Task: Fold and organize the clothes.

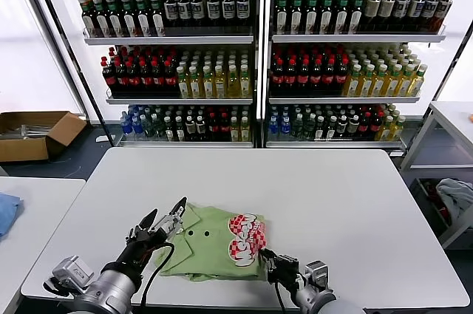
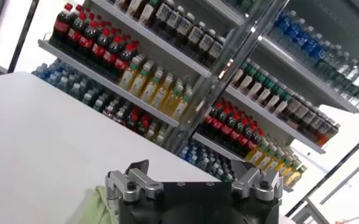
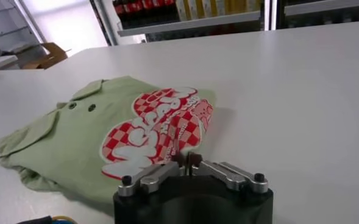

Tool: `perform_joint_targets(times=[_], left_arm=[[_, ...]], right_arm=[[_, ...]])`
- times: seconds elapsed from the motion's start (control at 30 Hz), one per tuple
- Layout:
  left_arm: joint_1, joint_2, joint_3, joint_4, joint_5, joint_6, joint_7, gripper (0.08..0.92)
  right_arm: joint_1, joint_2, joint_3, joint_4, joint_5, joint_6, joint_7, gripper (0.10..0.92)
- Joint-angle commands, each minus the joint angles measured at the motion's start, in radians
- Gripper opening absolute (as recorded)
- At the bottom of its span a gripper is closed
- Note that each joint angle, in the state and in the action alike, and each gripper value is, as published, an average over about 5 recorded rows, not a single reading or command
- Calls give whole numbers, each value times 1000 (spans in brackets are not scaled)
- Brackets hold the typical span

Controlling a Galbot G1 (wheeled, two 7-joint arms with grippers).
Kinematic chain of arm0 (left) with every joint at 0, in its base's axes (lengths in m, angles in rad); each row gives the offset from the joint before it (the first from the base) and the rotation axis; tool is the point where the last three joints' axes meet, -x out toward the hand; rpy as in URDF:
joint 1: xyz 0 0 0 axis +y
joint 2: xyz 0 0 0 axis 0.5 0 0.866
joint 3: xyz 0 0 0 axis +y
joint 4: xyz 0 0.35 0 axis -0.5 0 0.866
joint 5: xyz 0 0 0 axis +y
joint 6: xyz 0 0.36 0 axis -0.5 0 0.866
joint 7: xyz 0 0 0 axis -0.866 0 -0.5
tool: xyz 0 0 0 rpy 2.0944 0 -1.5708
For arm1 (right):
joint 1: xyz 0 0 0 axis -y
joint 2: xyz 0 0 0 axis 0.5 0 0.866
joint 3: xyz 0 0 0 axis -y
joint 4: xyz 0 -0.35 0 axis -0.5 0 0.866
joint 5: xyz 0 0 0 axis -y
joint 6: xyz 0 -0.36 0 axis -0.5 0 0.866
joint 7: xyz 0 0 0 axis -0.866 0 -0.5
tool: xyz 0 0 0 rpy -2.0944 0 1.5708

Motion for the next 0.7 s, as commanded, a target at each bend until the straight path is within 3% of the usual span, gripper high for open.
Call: perform_joint_targets(times=[0.03,0.4,0.7], left_arm=[[1,0,-2,5,1,-1,0,823],[11,-6,-3,-2,3,-2,2,823],[17,-16,9,2,38,-5,31,823]], right_arm=[[3,-4,8,2,4,0,-10,112],[-98,-147,166,51,44,21,-69,106],[-105,-191,313,-26,40,84,-95,106]])
